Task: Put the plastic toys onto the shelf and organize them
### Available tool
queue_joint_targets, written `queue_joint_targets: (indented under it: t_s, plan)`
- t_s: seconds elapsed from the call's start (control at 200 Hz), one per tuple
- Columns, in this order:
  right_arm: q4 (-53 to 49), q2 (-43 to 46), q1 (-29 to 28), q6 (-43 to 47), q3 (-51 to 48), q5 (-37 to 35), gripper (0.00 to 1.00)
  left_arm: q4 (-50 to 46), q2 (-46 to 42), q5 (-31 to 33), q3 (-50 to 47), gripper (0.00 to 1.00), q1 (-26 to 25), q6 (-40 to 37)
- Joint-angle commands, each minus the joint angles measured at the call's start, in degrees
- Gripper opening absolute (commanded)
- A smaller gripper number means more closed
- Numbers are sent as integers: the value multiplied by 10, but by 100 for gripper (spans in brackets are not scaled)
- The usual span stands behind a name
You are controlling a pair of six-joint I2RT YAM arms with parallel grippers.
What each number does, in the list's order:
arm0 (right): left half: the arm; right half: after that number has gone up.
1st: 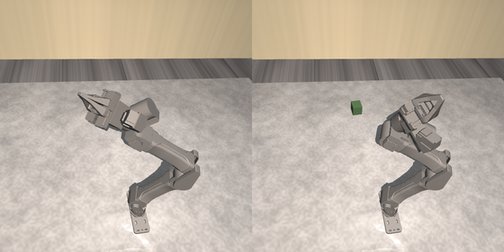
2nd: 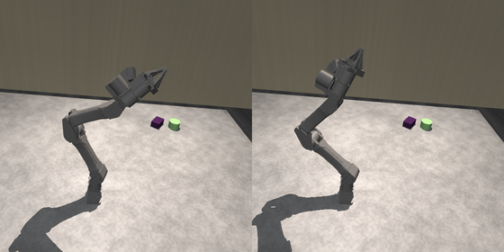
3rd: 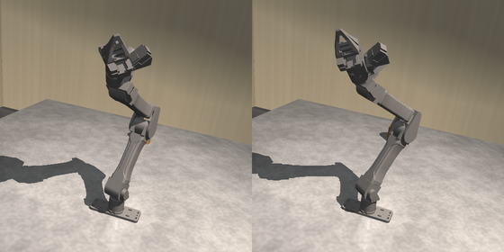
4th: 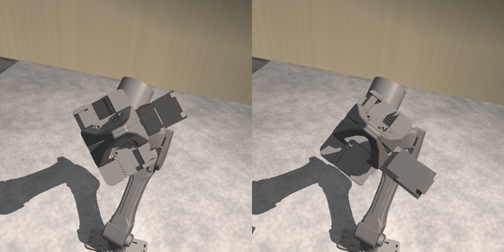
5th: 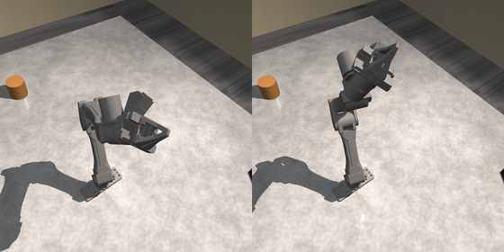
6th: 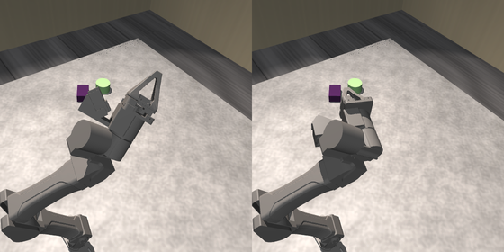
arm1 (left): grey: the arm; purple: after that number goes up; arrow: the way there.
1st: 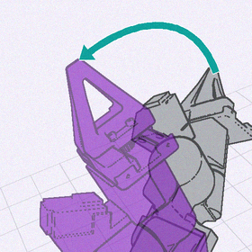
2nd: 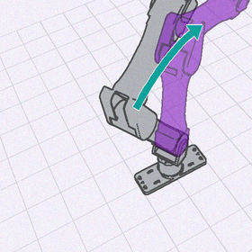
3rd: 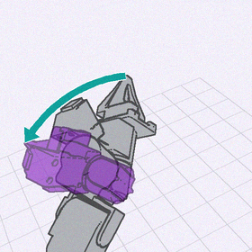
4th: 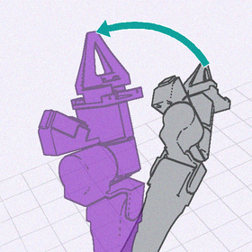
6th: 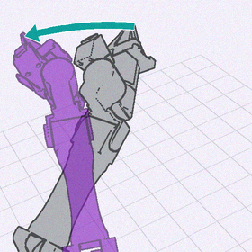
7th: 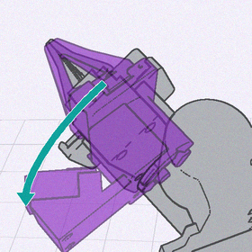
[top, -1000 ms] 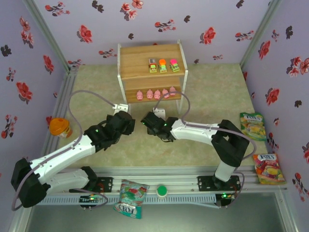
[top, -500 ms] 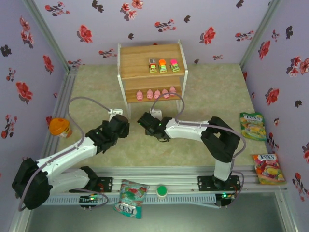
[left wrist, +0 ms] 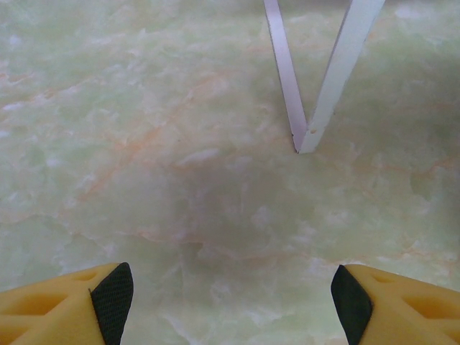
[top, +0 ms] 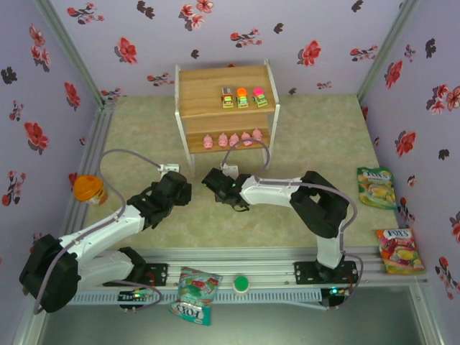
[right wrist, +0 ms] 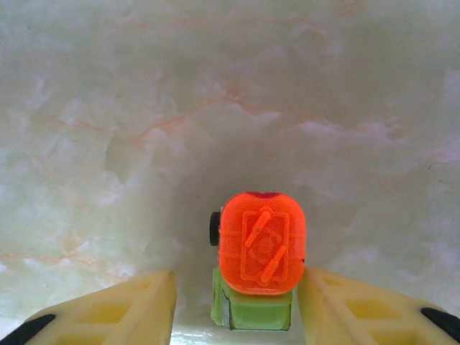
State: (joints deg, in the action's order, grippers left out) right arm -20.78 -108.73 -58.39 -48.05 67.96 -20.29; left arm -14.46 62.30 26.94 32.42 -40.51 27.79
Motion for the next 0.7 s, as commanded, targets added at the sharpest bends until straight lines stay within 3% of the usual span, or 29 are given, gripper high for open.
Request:
queue_joint_targets:
  t_s: [0.0, 0.695]
  plan:
    - [3, -15, 4, -2, 16, 4, 48, 22, 6, -10, -10, 78, 6, 15]
    - [4, -27, 11, -4, 9, 5, 41, 33, 31, -28, -8, 78, 12, 17]
